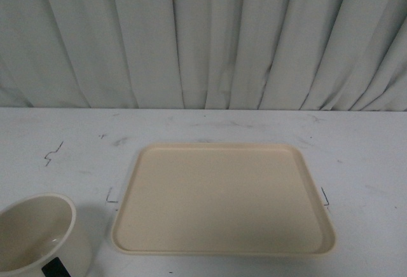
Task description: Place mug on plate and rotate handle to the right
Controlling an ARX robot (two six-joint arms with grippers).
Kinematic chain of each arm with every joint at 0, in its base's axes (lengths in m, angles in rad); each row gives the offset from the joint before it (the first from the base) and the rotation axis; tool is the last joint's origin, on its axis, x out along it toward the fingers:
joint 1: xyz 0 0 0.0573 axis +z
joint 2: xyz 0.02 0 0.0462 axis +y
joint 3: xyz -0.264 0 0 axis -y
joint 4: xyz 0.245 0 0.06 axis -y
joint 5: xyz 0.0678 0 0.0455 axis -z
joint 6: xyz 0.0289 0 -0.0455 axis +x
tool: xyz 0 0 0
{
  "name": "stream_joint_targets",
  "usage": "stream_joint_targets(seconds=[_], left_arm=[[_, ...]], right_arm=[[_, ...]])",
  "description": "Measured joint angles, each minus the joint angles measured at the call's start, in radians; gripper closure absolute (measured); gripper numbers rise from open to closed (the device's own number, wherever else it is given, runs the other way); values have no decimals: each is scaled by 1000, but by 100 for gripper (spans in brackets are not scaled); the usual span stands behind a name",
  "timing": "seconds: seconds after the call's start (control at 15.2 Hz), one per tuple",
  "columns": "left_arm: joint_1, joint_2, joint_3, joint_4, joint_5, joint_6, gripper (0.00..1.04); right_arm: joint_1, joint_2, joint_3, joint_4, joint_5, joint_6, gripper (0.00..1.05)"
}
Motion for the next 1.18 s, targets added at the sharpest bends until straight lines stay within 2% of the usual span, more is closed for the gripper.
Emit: stream_joint_targets(seconds=[0.2,0.26,0.33,0.39,0.46,0.52,0.72,0.85,1.18], left_arm=[[0,0,0,0,0,0,7],[-65,72,66,-190,-151,20,7],[-240,366,227,-423,-427,82,7],[-286,517,274,-452,-550,124,7],[-270,641,308,-397,-522,140,7],[-243,733,356,-348,-448,135,7],[-143,933,486,-334,-278,43,7],[-131,1059,545,-308,-203,-4,7],[-73,1355,608,-255,-190,-71,7]], right_arm=[[0,0,0,0,0,0,6],[0,0,0,-1,0,0,6],[0,0,0,1,-3,1,6],[-1,0,0,0,0,1,6],[-1,0,0,0,0,1,6],[-1,0,0,0,0,1,6],[-1,0,0,0,0,1,6],[-1,0,0,0,0,1,6],[-1,0,0,0,0,1,6]])
